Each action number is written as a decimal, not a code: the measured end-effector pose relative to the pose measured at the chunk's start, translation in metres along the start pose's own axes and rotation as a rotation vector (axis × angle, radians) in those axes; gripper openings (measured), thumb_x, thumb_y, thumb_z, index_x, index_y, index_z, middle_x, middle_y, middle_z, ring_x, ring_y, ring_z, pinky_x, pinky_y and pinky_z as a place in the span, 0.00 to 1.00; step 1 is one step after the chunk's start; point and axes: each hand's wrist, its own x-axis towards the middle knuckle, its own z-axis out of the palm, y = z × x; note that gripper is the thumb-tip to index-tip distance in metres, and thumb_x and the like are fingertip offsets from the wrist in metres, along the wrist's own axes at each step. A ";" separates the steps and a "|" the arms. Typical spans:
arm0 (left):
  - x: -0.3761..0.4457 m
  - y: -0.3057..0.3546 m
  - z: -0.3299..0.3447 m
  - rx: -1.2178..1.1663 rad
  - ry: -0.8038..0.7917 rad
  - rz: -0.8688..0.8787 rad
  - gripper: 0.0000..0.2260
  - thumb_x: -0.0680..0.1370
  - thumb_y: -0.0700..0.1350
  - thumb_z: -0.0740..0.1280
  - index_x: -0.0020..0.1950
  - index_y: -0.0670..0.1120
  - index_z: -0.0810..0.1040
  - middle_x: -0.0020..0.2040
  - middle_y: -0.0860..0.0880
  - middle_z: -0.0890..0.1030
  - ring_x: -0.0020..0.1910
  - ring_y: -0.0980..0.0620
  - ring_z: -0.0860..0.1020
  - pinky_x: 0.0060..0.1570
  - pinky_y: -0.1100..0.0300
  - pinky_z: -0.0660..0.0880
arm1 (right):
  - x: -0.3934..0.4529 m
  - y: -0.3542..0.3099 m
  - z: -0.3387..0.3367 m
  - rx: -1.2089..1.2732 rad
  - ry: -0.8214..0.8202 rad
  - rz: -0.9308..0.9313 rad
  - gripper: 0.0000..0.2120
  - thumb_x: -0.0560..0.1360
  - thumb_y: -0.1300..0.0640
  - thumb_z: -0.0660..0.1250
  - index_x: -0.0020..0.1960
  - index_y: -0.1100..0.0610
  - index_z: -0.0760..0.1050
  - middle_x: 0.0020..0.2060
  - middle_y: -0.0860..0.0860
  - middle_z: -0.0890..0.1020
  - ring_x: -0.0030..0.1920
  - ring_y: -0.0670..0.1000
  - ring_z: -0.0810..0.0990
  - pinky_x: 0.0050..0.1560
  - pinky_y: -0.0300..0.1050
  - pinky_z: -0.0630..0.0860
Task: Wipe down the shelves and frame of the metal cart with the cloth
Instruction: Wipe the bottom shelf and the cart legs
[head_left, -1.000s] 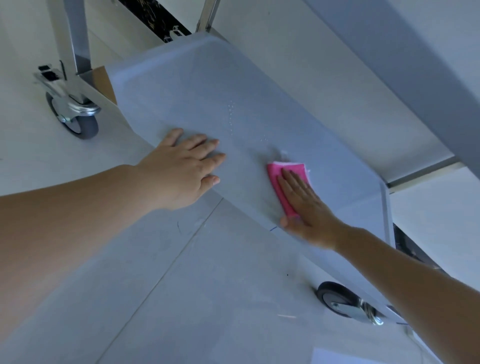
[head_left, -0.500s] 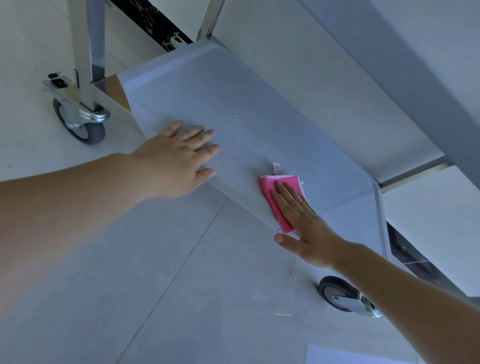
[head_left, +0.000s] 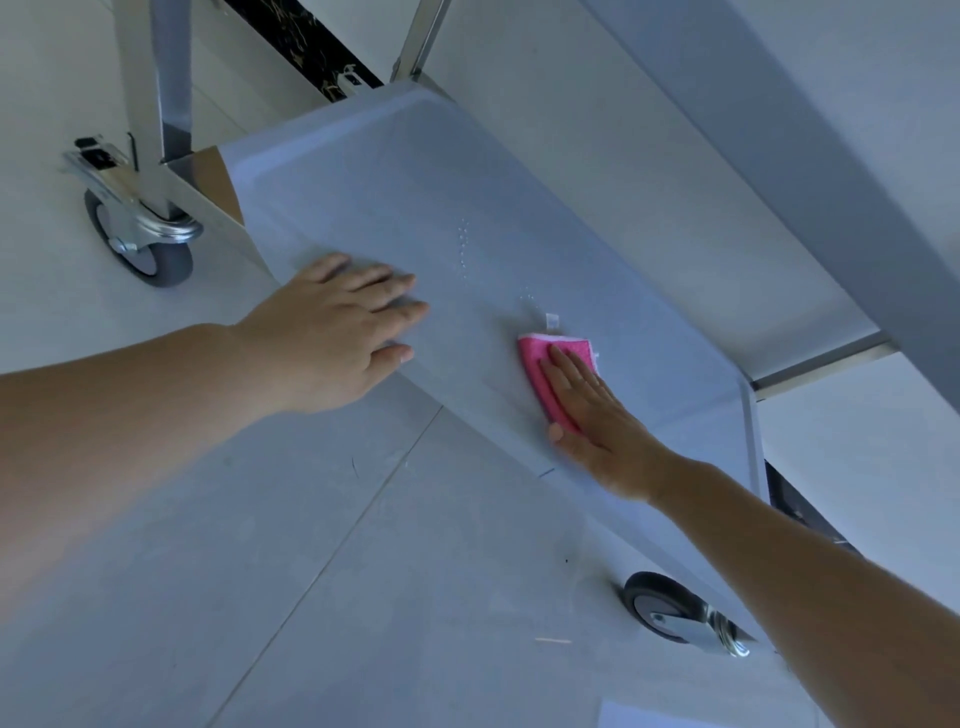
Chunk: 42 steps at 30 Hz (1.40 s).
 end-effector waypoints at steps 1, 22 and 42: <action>0.001 -0.001 0.000 -0.013 -0.001 0.006 0.26 0.78 0.59 0.42 0.75 0.55 0.53 0.77 0.53 0.52 0.75 0.54 0.50 0.70 0.54 0.44 | 0.007 0.008 -0.002 0.000 0.003 0.041 0.36 0.72 0.29 0.38 0.73 0.46 0.36 0.75 0.47 0.39 0.74 0.45 0.33 0.72 0.40 0.33; 0.009 -0.054 -0.014 0.009 -0.030 -0.062 0.34 0.70 0.62 0.28 0.75 0.57 0.50 0.77 0.55 0.49 0.75 0.54 0.49 0.71 0.54 0.46 | 0.144 0.153 -0.038 -0.196 0.010 0.426 0.24 0.82 0.55 0.49 0.76 0.53 0.49 0.76 0.58 0.44 0.76 0.59 0.42 0.75 0.55 0.43; 0.013 -0.054 -0.011 0.063 -0.025 -0.041 0.33 0.72 0.60 0.29 0.75 0.56 0.51 0.77 0.53 0.51 0.75 0.52 0.50 0.70 0.53 0.48 | 0.150 0.035 -0.035 -0.002 0.124 0.197 0.33 0.78 0.38 0.47 0.77 0.54 0.43 0.77 0.53 0.45 0.76 0.51 0.42 0.73 0.44 0.38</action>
